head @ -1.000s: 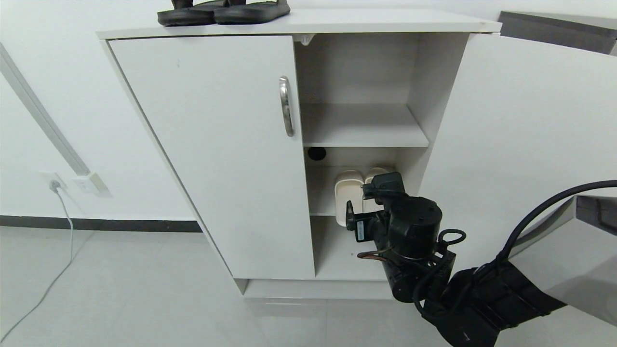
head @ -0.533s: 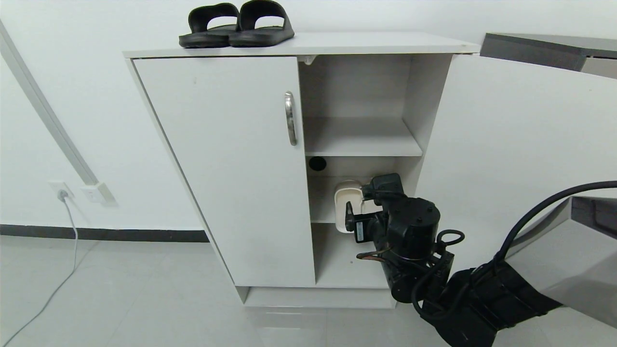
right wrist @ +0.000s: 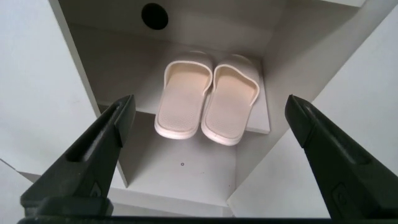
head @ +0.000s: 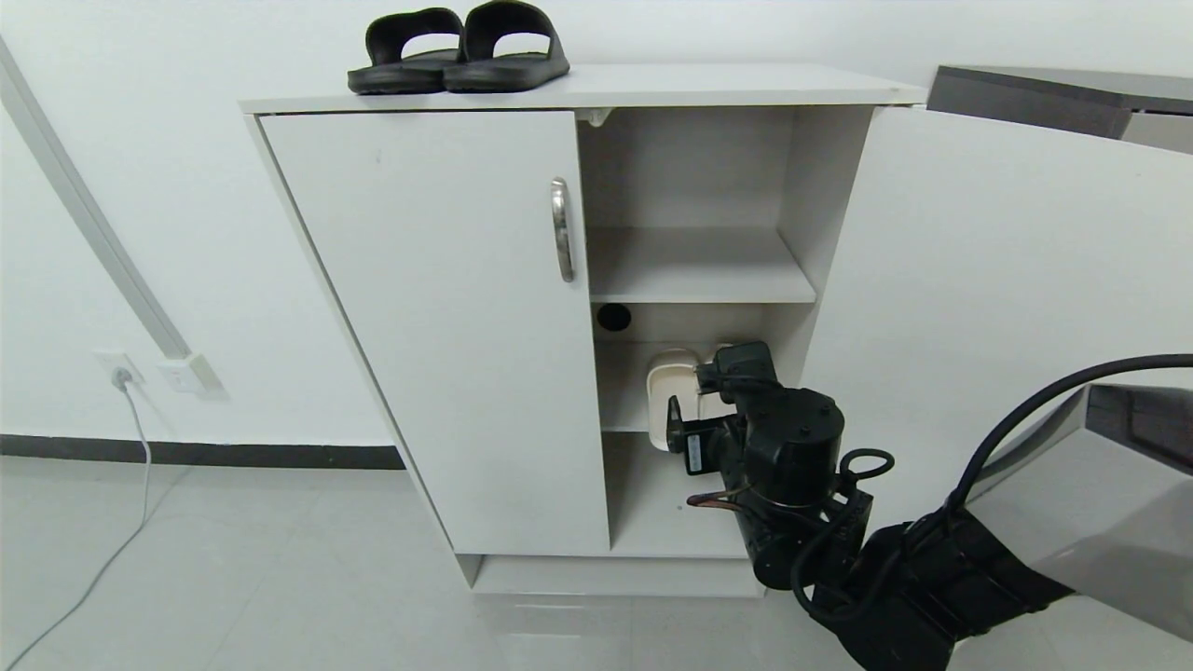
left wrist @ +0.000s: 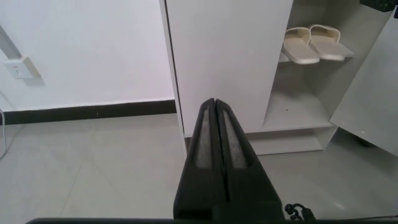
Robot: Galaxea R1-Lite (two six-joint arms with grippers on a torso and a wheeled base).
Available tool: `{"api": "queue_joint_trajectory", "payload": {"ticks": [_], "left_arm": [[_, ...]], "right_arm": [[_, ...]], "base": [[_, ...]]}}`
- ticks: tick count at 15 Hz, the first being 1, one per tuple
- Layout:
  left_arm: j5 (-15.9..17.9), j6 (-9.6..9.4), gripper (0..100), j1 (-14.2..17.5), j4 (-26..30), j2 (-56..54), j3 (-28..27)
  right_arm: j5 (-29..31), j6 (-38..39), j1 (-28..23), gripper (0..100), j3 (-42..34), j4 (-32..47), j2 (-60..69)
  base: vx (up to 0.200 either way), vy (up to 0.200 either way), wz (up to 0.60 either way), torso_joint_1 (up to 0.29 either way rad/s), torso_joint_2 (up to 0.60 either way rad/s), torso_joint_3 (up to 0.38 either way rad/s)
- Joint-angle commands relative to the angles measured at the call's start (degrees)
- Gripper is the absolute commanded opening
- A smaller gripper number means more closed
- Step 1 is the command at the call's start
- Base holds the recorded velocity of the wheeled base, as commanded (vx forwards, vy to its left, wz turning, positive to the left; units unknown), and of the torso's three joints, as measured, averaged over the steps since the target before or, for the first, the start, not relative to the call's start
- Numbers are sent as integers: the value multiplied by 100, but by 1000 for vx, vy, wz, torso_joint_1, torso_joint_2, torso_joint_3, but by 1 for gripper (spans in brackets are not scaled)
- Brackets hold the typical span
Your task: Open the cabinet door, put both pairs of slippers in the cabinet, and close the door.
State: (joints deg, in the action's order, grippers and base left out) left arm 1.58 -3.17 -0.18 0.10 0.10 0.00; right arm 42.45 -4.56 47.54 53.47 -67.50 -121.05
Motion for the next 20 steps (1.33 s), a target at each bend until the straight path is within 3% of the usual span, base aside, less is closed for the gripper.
{"api": "queue_joint_trajectory", "payload": {"ticks": [1,13,20], "left_arm": [[0,1,0,1,-1,8,0],[0,18,0,1,-1,8,0],[0,18,0,1,-1,8,0]], "right_arm": [[-8,-1,-8,100,-3,-44,-24],[-70,25,-17,100,-144,-281,-15],[-430,-10,-96,100,-355,-475,12]], "base": [[0,0,0,0,0,0],[0,183,0,4,1,3],[0,200,0,3,4,4]]}}
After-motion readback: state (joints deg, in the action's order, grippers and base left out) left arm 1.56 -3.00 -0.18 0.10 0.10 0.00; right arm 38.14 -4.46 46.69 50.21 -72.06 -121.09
